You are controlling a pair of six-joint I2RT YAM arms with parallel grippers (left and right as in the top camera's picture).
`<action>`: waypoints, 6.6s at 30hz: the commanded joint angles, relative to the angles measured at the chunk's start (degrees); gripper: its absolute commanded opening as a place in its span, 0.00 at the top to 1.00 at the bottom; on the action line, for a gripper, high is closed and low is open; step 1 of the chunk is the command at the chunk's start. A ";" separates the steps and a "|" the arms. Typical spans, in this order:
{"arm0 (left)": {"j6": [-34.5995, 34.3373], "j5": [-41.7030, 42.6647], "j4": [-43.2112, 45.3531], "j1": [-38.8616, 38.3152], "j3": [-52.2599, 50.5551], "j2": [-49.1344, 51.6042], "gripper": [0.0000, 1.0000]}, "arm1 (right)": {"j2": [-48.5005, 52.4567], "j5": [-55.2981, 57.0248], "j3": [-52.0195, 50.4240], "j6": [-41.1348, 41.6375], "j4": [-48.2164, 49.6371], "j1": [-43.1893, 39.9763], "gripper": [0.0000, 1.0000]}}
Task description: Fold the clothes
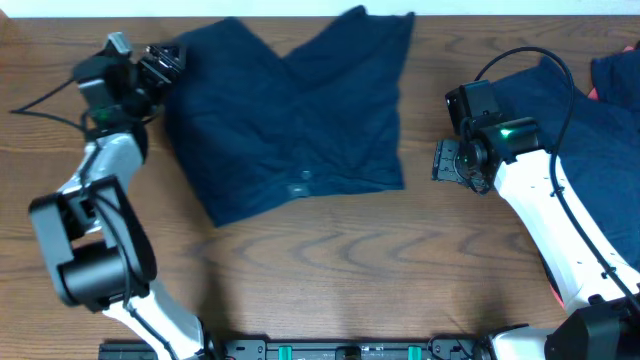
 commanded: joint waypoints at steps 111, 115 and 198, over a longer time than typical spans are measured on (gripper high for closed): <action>18.88 -24.35 -74.25 -10.60 -16.72 -1.05 0.01 | 11.26 -34.29 0.15 -17.07 26.51 -0.35 0.41; 18.86 -24.35 -72.63 -10.60 -19.06 -1.05 0.01 | 19.12 -42.69 0.17 -10.86 39.58 -0.35 0.42; 32.15 -33.33 -92.67 -3.74 1.20 -23.85 0.83 | 3.39 -30.88 -0.04 -13.27 -9.68 4.26 0.81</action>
